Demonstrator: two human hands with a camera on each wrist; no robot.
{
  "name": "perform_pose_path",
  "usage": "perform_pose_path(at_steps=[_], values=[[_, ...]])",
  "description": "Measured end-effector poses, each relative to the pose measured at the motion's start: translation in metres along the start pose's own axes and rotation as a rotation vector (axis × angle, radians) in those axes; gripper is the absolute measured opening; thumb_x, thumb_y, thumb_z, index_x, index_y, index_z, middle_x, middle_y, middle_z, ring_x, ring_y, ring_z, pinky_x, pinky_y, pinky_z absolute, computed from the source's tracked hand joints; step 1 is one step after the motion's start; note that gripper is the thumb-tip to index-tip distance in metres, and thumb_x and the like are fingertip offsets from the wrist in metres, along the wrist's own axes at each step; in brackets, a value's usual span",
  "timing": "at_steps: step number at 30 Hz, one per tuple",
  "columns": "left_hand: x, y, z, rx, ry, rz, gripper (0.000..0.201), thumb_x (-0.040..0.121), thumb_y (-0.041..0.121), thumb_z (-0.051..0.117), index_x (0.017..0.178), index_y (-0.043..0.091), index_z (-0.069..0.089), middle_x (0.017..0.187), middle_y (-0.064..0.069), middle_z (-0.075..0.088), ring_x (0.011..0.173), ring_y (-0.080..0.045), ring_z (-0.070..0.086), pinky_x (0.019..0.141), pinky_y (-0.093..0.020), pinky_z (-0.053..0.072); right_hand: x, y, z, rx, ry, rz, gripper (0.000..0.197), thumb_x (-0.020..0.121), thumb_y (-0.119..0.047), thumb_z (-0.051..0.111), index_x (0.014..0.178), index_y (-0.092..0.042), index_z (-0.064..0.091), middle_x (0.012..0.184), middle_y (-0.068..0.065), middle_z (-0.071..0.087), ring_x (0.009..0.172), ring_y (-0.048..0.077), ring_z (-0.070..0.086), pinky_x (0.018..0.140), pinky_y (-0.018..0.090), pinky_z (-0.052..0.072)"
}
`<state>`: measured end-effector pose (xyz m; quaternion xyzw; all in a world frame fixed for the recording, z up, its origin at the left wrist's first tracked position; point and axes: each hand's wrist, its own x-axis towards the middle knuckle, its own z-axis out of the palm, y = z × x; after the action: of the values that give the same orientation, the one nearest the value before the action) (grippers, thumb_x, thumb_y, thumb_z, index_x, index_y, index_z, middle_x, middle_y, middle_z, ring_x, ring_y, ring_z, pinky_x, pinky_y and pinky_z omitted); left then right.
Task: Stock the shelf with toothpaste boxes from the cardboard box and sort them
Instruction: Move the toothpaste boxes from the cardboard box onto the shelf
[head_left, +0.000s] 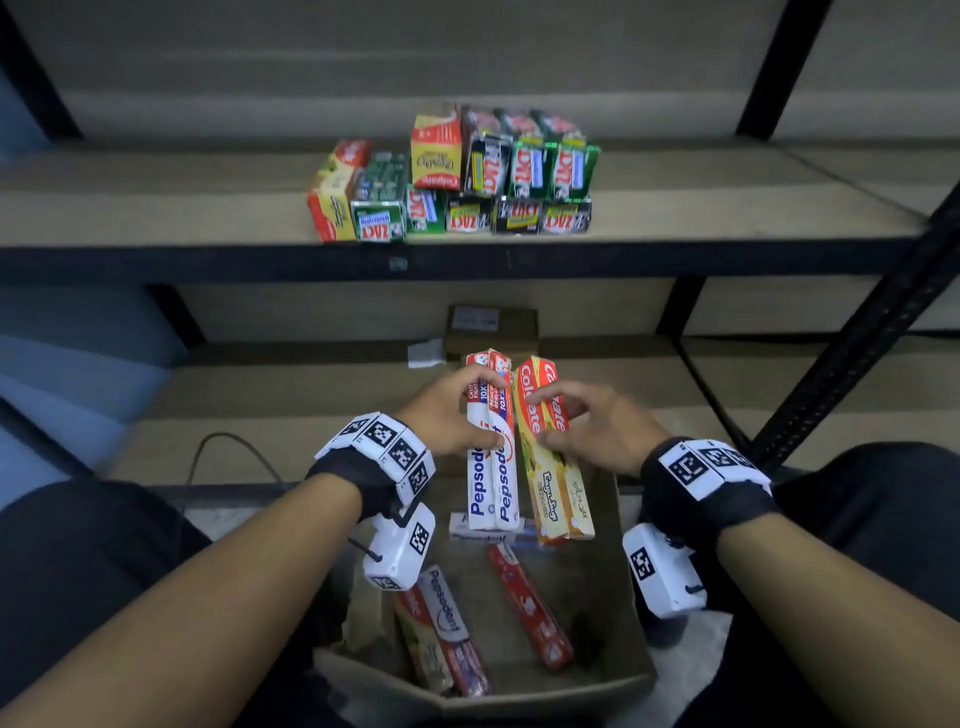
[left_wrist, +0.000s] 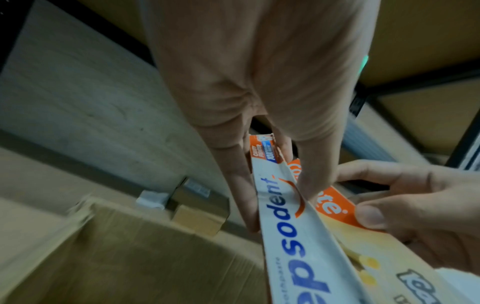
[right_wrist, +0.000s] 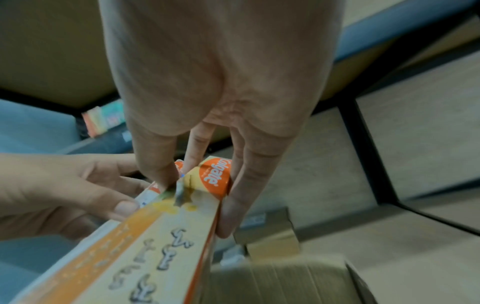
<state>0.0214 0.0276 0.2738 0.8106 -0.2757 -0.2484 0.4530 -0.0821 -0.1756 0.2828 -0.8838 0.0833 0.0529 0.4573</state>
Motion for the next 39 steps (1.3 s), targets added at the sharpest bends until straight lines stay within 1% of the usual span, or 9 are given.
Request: perform_pose_path(at_steps=[5, 11, 15, 18, 22, 26, 29, 34, 39], values=[[-0.012, 0.04, -0.022, 0.002, 0.034, 0.053, 0.054, 0.077, 0.008, 0.082, 0.116, 0.033, 0.055, 0.112, 0.002, 0.067, 0.089, -0.018, 0.074, 0.069, -0.044, 0.063, -0.013, -0.037, -0.02, -0.019, 0.061, -0.069, 0.032, 0.085, -0.027, 0.077, 0.108, -0.043, 0.063, 0.103, -0.009, 0.07, 0.079, 0.005, 0.073, 0.057, 0.021, 0.055], [-0.034, 0.086, -0.051, 0.047, 0.088, 0.124, 0.056, 0.076, 0.007, 0.082, 0.116, 0.035, 0.056, 0.112, 0.001, 0.066, 0.085, -0.017, 0.075, 0.067, -0.043, 0.063, -0.033, -0.089, -0.049, -0.098, 0.157, -0.172, 0.036, 0.084, -0.032, 0.077, 0.113, -0.046, 0.062, 0.111, -0.011, 0.067, 0.094, 0.006, 0.069, 0.067, 0.025, 0.061], [-0.05, 0.11, -0.07, 0.063, 0.146, 0.164, 0.055, 0.075, 0.008, 0.083, 0.114, 0.038, 0.057, 0.111, 0.003, 0.064, 0.083, -0.018, 0.075, 0.065, -0.044, 0.063, -0.043, -0.124, -0.061, -0.123, 0.188, -0.244, 0.032, 0.083, -0.032, 0.078, 0.11, -0.044, 0.064, 0.107, -0.012, 0.067, 0.091, 0.004, 0.069, 0.067, 0.024, 0.061], [-0.061, 0.121, -0.085, 0.052, 0.174, 0.169, 0.054, 0.075, 0.01, 0.083, 0.113, 0.039, 0.057, 0.111, 0.003, 0.066, 0.084, -0.019, 0.075, 0.066, -0.044, 0.062, -0.047, -0.147, -0.066, -0.147, 0.197, -0.27, 0.031, 0.082, -0.036, 0.079, 0.107, -0.046, 0.065, 0.107, -0.013, 0.065, 0.093, 0.006, 0.068, 0.068, 0.027, 0.062], [-0.075, 0.135, -0.106, 0.066, 0.22, 0.189, 0.057, 0.076, 0.01, 0.083, 0.117, 0.038, 0.057, 0.108, 0.007, 0.066, 0.086, -0.013, 0.075, 0.069, -0.041, 0.063, -0.047, -0.177, -0.069, -0.172, 0.178, -0.3, 0.031, 0.081, -0.037, 0.078, 0.106, -0.048, 0.064, 0.108, -0.012, 0.067, 0.096, 0.006, 0.068, 0.073, 0.031, 0.062], [-0.081, 0.149, -0.13, 0.087, 0.271, 0.187, 0.06, 0.075, 0.01, 0.083, 0.121, 0.038, 0.055, 0.109, 0.007, 0.063, 0.087, -0.015, 0.074, 0.069, -0.041, 0.063, -0.042, -0.214, -0.071, -0.215, 0.157, -0.313, 0.032, 0.083, -0.038, 0.077, 0.109, -0.048, 0.063, 0.106, -0.014, 0.062, 0.092, 0.006, 0.066, 0.062, 0.026, 0.061], [-0.082, 0.157, -0.148, 0.097, 0.313, 0.188, 0.06, 0.075, 0.007, 0.083, 0.121, 0.033, 0.055, 0.106, 0.003, 0.067, 0.085, -0.016, 0.075, 0.067, -0.043, 0.063, -0.033, -0.239, -0.069, -0.22, 0.157, -0.33, 0.031, 0.083, -0.035, 0.077, 0.109, -0.046, 0.064, 0.103, -0.011, 0.065, 0.086, 0.01, 0.071, 0.065, 0.034, 0.063], [-0.077, 0.174, -0.186, 0.096, 0.37, 0.143, 0.062, 0.074, 0.003, 0.082, 0.123, 0.028, 0.053, 0.106, -0.003, 0.07, 0.085, -0.023, 0.075, 0.069, -0.051, 0.062, -0.008, -0.278, -0.067, -0.234, 0.146, -0.34, 0.033, 0.085, -0.032, 0.075, 0.114, -0.04, 0.063, 0.103, -0.008, 0.068, 0.081, 0.013, 0.073, 0.065, 0.037, 0.064], [-0.066, 0.186, -0.223, 0.101, 0.426, 0.085, 0.065, 0.072, 0.002, 0.083, 0.124, 0.025, 0.053, 0.109, -0.006, 0.069, 0.081, -0.025, 0.075, 0.063, -0.042, 0.062, 0.028, -0.315, -0.064, -0.214, 0.142, -0.307, 0.03, 0.085, -0.027, 0.076, 0.112, -0.036, 0.066, 0.097, -0.002, 0.071, 0.067, 0.013, 0.074, 0.051, 0.027, 0.057]])
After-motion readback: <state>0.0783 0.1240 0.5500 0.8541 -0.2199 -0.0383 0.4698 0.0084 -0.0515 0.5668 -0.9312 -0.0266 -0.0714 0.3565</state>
